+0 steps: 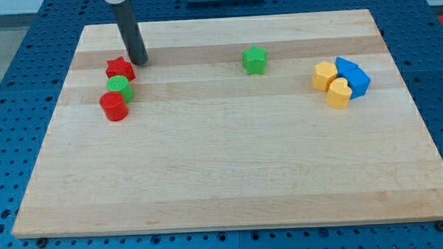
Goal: Slide the green star to the line of blocks
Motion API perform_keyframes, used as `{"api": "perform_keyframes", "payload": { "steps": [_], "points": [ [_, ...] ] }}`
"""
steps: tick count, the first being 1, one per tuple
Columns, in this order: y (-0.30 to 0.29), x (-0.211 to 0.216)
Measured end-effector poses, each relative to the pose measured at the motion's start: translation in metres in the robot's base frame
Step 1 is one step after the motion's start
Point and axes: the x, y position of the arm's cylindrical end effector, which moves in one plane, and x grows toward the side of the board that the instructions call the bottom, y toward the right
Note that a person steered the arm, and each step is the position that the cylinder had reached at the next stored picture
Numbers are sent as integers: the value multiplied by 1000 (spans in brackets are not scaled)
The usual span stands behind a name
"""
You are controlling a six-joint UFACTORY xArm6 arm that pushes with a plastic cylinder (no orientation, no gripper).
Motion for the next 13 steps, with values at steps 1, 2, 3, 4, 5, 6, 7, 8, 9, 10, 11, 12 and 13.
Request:
{"api": "perform_keyframes", "payload": {
  "steps": [1,2,3,4,5,6,7,8,9,10,11,12,13],
  "points": [
    [45,-14],
    [105,-19],
    [165,-23],
    [222,-23],
    [247,-15],
    [249,-4],
    [246,12],
    [236,24],
    [218,29],
    [199,41],
    [188,65],
    [181,84],
    [163,94]
  ]
}}
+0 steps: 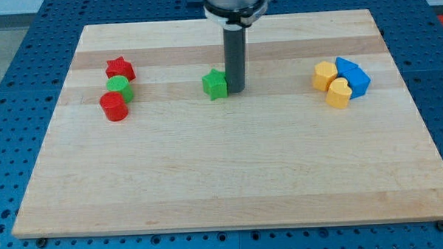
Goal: Slide the green star to the line of blocks
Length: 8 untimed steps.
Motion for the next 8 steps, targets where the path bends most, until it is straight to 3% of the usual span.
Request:
{"api": "perform_keyframes", "payload": {
  "steps": [5,8],
  "points": [
    [-101,0],
    [-119,-3]
  ]
}}
